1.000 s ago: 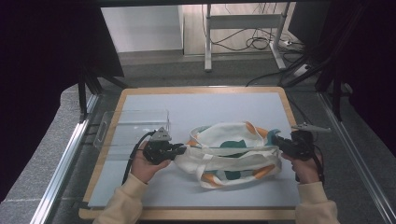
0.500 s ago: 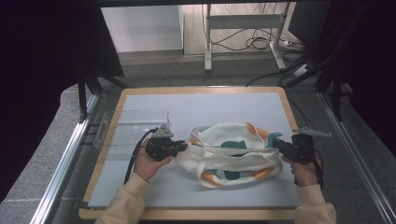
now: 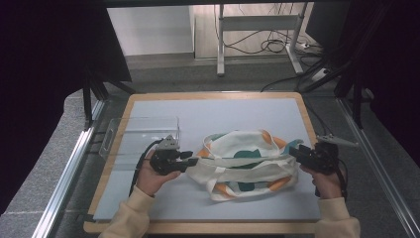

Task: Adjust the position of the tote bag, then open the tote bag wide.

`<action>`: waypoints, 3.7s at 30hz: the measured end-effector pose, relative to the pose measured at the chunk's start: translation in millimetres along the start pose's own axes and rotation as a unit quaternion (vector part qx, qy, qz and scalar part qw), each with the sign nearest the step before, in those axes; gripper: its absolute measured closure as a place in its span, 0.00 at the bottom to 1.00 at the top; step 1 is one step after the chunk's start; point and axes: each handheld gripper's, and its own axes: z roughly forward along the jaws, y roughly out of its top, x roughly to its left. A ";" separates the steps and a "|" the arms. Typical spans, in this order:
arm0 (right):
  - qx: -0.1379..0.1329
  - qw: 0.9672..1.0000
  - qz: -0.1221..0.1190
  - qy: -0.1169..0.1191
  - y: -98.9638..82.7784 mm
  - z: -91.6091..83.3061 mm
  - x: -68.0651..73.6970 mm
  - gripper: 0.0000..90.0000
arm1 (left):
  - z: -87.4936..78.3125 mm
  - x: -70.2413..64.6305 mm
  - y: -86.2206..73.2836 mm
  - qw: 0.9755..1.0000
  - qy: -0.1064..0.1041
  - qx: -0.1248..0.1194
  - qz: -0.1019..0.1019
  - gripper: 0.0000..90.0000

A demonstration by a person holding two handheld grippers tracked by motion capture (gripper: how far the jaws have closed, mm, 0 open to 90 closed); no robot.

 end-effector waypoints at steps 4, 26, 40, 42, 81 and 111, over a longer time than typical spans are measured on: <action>-0.011 1.000 -0.004 -0.008 3.9 -7.6 1.3 0.43 | -8.7 -7.2 4.7 1.000 0.001 -0.011 0.010 0.57; -0.019 0.987 -0.109 0.118 14.4 -8.2 60.1 0.36 | -15.2 -16.8 10.6 1.000 -0.002 -0.015 0.023 0.39; -0.001 0.976 -0.145 0.162 7.7 3.2 85.6 0.36 | -11.9 -19.3 11.3 1.000 -0.008 -0.015 0.027 0.38; -0.001 0.974 -0.150 0.168 7.1 3.3 88.4 0.36 | -12.0 -19.7 12.2 0.999 -0.009 -0.018 0.026 0.38; 0.010 0.970 -0.159 0.182 1.3 4.1 93.9 0.36 | 54.3 -26.8 69.9 0.994 -0.082 0.035 0.070 0.43; 0.012 0.969 -0.162 0.185 0.2 4.7 94.8 0.36 | 82.4 -31.8 66.5 0.982 -0.103 0.096 0.128 0.94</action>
